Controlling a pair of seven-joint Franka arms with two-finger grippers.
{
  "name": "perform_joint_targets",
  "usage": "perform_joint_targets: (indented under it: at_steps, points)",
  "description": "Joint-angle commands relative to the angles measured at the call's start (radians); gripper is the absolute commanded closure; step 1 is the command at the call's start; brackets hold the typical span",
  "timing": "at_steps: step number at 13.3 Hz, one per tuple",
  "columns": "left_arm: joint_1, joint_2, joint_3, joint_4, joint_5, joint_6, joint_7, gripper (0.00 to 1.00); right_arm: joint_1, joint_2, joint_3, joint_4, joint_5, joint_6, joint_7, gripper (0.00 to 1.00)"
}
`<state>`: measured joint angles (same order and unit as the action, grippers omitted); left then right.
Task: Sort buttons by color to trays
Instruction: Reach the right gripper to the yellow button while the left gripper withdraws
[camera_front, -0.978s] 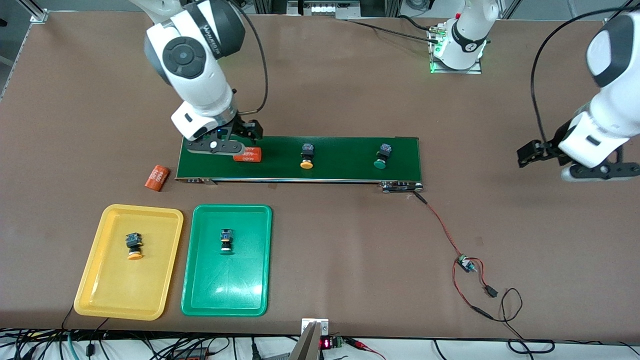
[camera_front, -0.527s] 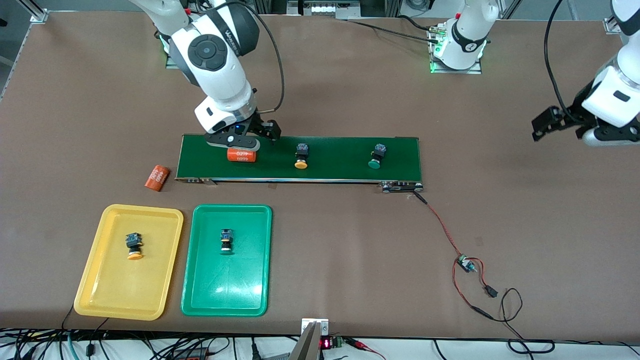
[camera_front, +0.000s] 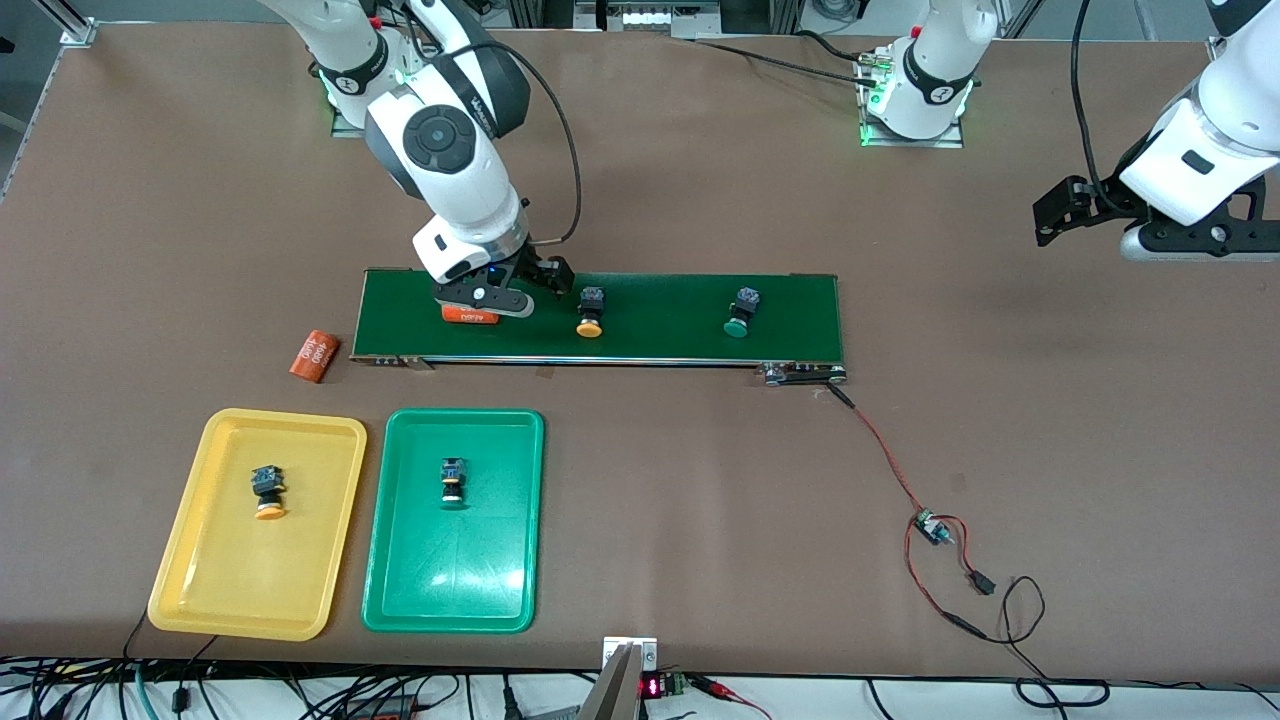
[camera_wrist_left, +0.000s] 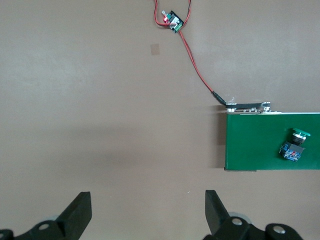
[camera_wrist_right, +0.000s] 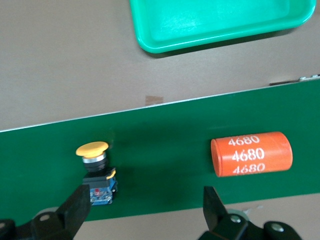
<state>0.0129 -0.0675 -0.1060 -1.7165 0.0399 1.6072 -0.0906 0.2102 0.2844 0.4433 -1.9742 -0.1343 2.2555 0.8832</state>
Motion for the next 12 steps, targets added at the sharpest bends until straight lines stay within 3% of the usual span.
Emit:
perform_joint_targets:
  at_steps: [1,3,12]
  points:
    - [-0.001,0.044,0.003,0.076,-0.023,-0.026,0.022,0.00,-0.002,0.032,0.014,0.005,-0.039,0.009,0.014,0.00]
    - [0.004,0.064,0.005,0.100,-0.081,-0.026,0.017,0.00,-0.002,0.032,0.014,0.005,-0.039,0.007,0.031,0.00]
    - [0.001,0.069,0.005,0.106,-0.081,-0.027,0.014,0.00,0.014,0.079,0.014,0.006,-0.084,0.022,0.049,0.00]
